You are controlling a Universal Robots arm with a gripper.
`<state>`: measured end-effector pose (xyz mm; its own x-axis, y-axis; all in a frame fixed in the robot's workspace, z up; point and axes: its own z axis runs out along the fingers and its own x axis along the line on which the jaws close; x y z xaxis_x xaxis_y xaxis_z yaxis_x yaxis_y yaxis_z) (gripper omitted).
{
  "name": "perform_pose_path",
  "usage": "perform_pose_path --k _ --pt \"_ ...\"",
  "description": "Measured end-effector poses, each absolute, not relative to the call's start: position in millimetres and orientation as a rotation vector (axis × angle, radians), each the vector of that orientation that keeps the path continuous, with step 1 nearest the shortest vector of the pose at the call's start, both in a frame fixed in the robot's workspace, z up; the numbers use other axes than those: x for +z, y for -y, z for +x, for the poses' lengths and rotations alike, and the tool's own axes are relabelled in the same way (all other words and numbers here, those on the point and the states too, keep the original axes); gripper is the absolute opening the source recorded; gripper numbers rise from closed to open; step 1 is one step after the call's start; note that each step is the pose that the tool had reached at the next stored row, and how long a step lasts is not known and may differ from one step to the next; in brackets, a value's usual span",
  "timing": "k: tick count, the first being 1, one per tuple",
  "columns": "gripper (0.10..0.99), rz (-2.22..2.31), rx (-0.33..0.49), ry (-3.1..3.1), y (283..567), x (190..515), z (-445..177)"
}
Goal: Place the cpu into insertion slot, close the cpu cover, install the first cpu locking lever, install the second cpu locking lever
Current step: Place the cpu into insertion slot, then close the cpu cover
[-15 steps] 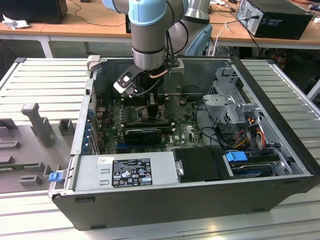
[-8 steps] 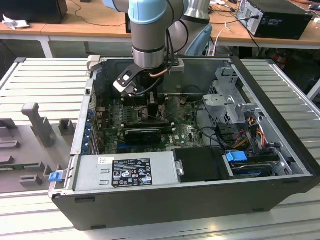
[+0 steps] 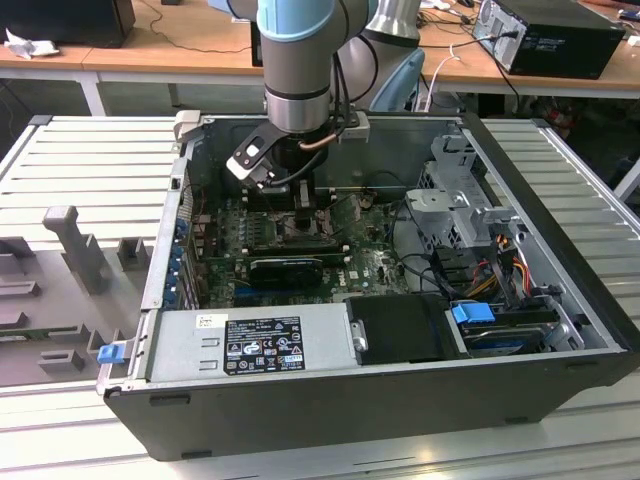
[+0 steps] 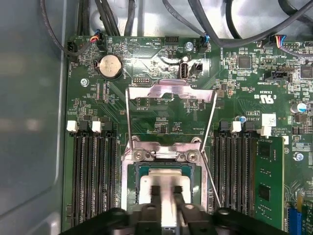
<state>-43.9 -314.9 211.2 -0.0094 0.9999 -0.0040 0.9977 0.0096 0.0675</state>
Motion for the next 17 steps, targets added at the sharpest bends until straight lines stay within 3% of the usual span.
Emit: perform_pose_path --k 2,17 --pt "0.106 2.175 0.069 -2.195 314.8 211.8 -43.9" --pt "0.106 2.170 0.059 -2.191 314.9 232.9 -43.9"
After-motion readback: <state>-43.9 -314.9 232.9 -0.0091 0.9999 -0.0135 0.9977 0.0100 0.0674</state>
